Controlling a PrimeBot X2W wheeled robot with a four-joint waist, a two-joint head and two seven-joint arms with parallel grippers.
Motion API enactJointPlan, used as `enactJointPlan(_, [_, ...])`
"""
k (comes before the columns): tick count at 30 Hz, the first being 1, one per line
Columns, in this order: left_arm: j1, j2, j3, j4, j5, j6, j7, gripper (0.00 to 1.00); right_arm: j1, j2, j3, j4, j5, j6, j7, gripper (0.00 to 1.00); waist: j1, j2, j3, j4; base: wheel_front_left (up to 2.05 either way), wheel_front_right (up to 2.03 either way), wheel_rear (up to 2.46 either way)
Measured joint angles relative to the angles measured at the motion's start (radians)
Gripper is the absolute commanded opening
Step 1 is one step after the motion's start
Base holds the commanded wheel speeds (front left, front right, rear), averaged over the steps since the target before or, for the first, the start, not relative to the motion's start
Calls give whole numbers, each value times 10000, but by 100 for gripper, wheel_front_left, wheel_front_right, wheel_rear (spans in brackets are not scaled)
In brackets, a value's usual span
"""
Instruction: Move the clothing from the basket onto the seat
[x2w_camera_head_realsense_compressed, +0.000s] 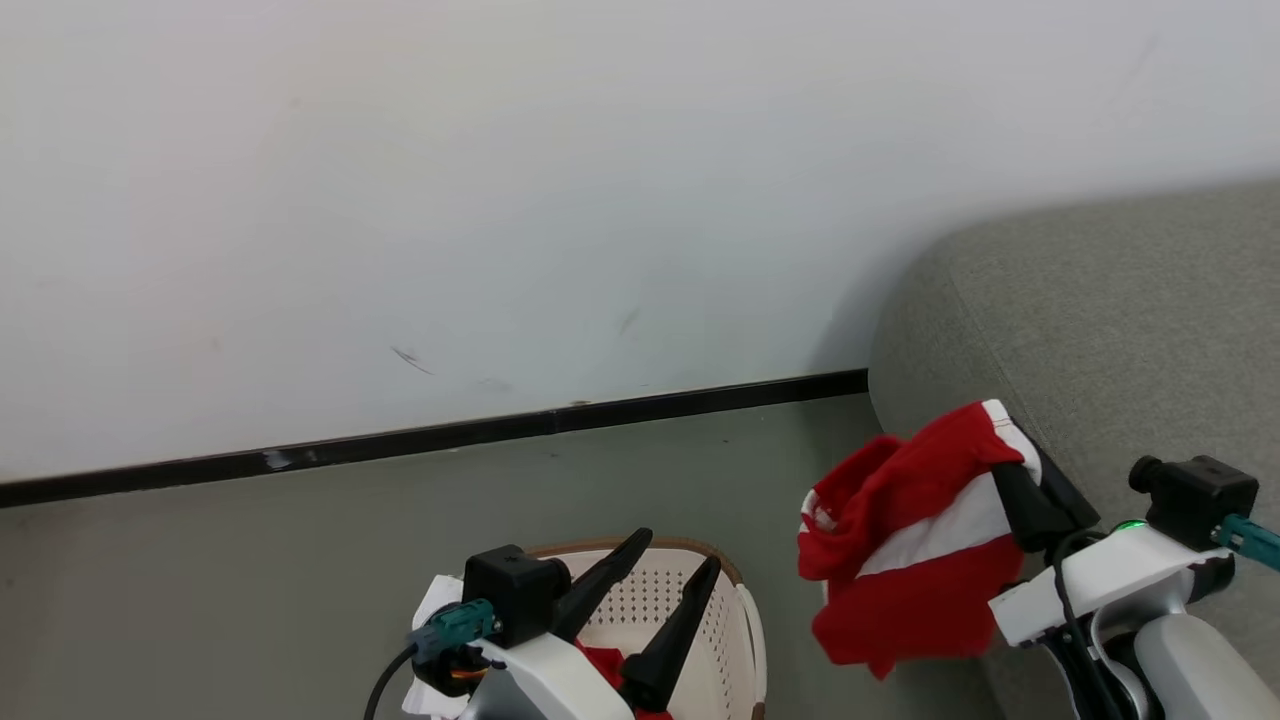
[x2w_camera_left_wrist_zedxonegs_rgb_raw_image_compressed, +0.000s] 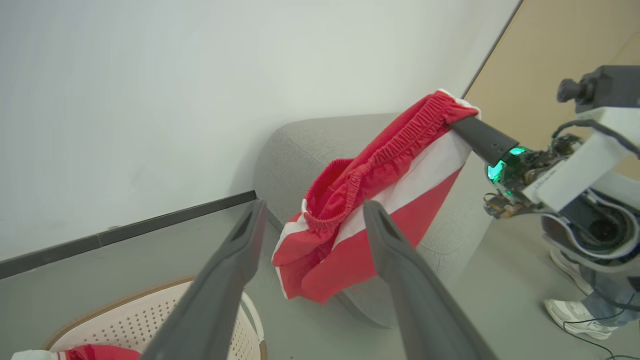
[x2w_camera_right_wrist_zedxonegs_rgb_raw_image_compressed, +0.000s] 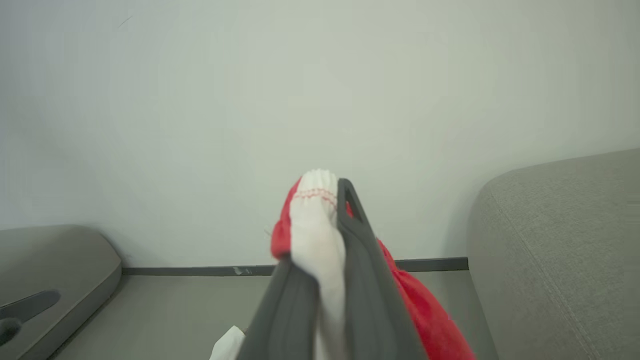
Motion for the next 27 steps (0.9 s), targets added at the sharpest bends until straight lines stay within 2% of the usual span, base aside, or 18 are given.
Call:
enactJointPlan(9, [28,12,-144,-201,0,-265,-157,100,283,-278,-474,-395,4,-2,0,0,0,0,-14,-416,0,0,0])
enactJointPlan(20, [214,25,-219,-380,2,-353,-372,100,477,-533,-871,-848,15,0,0,0,0,0,-38,-1122,0,0,0])
enactJointPlan(27, [402,40,-274,-468,13,-416,-495,100,575,-585,-1116,-892,426,-2,0,0,0,0,-62,-1500,0,0,0])
